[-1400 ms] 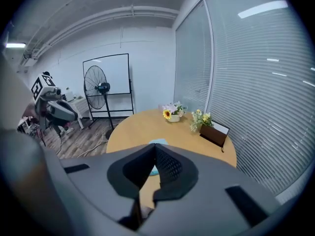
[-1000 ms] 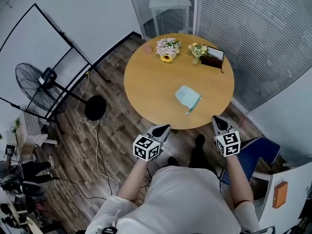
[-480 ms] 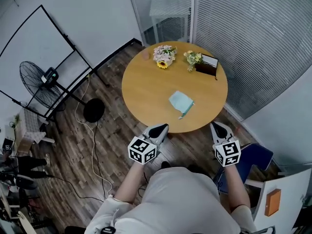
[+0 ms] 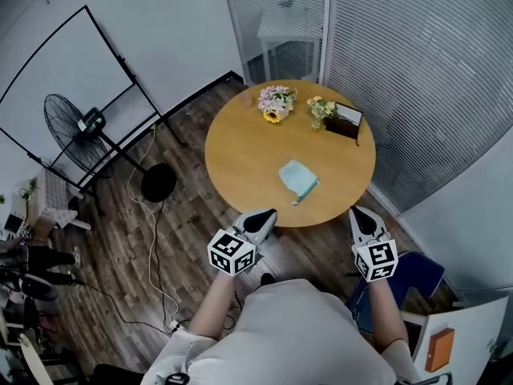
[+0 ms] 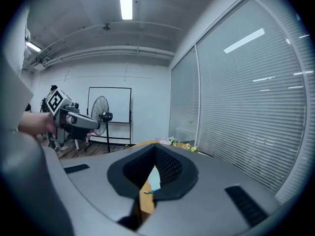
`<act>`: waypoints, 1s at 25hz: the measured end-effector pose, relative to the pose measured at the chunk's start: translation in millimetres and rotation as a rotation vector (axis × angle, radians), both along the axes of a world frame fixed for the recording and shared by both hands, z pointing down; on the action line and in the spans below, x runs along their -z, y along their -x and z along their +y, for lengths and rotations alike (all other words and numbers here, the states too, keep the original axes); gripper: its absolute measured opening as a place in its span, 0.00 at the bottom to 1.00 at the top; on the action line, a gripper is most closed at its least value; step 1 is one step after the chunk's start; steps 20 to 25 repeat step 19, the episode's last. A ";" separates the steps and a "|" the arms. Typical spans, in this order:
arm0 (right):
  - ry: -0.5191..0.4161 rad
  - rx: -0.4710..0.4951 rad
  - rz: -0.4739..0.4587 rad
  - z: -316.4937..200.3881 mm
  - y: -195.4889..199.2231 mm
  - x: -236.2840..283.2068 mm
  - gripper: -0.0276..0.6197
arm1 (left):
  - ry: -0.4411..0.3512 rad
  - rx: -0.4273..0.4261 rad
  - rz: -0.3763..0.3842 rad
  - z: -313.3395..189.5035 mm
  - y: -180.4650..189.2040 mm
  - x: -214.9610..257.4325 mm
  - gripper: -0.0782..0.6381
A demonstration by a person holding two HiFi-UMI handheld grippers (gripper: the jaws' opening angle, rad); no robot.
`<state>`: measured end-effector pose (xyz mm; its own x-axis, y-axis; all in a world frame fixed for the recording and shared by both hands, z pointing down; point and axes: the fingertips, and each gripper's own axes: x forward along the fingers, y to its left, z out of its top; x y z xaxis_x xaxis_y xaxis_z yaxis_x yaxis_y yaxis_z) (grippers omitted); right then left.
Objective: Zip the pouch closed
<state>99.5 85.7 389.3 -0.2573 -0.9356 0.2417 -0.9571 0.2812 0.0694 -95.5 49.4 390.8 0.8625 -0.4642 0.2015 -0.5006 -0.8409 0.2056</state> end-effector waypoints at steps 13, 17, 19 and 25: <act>-0.010 -0.006 0.003 1.6 9.0 6.6 0.05 | -0.012 -0.030 0.008 0.1 -2.0 9.9 0.13; -0.016 -0.014 0.000 4.0 11.6 9.7 0.05 | -0.010 -0.035 0.013 0.9 0.3 11.9 0.13; -0.021 -0.016 0.000 4.4 12.6 12.7 0.05 | -0.008 -0.034 0.014 0.7 1.7 12.4 0.13; -0.021 -0.016 0.000 4.4 12.6 12.7 0.05 | -0.008 -0.034 0.014 0.7 1.7 12.4 0.13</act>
